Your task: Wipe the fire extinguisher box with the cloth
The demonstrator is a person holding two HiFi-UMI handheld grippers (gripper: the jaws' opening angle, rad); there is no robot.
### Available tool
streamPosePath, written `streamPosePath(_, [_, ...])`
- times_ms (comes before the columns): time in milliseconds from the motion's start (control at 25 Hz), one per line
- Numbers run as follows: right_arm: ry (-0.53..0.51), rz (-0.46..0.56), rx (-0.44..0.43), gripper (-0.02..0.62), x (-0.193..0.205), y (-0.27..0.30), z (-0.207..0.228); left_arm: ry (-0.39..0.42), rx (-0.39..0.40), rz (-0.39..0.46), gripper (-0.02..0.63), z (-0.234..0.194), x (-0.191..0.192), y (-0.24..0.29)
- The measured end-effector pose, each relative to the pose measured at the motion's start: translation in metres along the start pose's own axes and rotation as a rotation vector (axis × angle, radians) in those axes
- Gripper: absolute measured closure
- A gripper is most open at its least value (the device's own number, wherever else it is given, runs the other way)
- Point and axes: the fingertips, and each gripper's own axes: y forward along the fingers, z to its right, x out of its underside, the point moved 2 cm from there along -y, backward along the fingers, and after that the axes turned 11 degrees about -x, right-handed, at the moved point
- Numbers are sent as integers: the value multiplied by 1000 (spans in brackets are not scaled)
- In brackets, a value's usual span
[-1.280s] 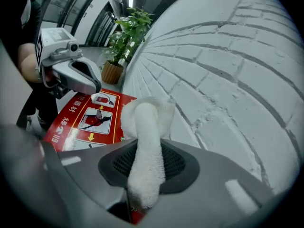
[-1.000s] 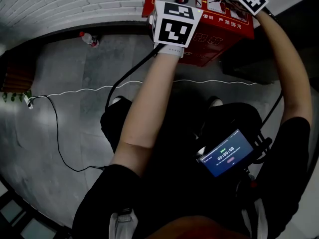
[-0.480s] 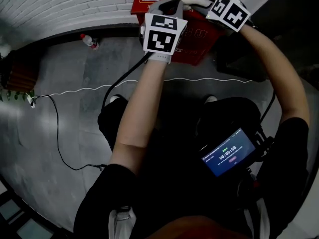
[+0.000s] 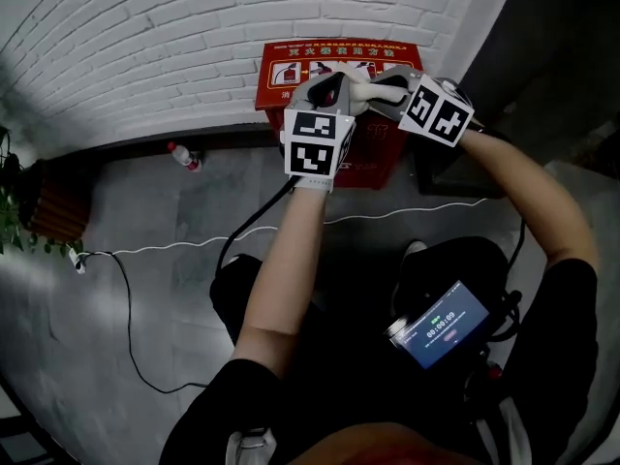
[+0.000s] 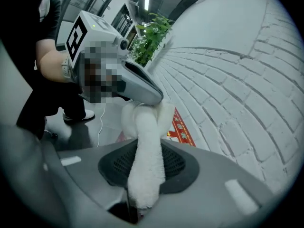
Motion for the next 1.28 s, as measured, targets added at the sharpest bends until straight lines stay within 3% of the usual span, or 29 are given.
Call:
streamPosePath(400, [60,-32,189,493,35,-63,106,5,35,39,606,26,-25,20])
streamPosePath(800, [-16,-108,225,494,67,-57,154,36,130,13,606,85,-22,33])
streamPosePath(960, [-33,-120,182,495,84,-30,152,41,131,-3,606,90,-11,42])
streamPosePath(1280, [-58,-104,126,499,68,-36,100,54,137,-4,606,96,-13,29])
